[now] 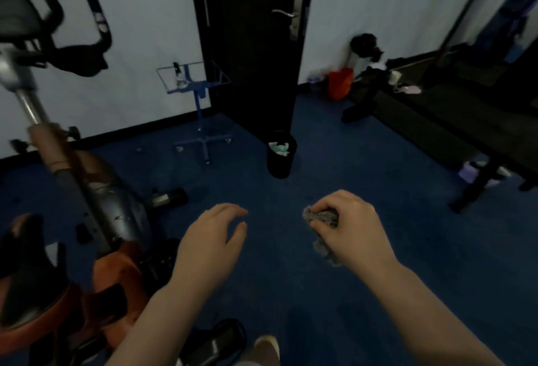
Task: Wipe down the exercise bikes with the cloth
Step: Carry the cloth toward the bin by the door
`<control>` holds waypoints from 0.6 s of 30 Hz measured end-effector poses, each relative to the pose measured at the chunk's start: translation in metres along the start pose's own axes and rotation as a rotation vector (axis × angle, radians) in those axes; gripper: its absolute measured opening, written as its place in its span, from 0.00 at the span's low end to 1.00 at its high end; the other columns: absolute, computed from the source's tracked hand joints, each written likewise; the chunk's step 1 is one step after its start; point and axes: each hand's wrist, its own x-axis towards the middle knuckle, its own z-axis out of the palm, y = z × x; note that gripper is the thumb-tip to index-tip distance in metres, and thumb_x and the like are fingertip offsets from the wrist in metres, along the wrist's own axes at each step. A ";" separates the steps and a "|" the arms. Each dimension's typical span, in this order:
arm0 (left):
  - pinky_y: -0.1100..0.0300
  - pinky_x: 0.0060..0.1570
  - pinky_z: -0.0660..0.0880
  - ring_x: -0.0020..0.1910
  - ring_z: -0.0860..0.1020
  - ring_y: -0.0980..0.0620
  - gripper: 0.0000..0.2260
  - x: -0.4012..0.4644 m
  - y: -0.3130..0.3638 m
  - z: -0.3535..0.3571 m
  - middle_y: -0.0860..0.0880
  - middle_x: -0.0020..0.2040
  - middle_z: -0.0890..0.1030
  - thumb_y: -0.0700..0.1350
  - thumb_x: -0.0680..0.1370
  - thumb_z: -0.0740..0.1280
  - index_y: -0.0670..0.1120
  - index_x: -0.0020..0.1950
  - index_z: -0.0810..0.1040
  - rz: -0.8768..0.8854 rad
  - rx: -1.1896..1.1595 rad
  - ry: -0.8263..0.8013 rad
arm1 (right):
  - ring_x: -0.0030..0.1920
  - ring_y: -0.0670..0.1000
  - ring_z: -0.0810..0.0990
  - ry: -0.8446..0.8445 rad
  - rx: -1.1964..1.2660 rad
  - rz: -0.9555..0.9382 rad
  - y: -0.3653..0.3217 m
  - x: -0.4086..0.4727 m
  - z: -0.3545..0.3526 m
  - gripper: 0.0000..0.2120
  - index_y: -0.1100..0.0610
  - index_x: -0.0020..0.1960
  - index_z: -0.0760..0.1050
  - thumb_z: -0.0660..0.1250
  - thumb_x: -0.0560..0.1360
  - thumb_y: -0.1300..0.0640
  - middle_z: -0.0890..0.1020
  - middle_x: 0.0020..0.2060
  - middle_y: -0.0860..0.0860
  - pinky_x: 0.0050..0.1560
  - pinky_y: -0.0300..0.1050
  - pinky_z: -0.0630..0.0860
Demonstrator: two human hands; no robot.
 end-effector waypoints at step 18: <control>0.64 0.52 0.68 0.56 0.70 0.63 0.12 0.265 -0.046 0.010 0.62 0.58 0.74 0.50 0.78 0.60 0.55 0.59 0.76 -0.136 0.032 0.104 | 0.47 0.41 0.73 -0.097 -0.002 -0.167 0.022 0.301 0.040 0.07 0.49 0.44 0.80 0.73 0.69 0.58 0.76 0.43 0.41 0.47 0.34 0.69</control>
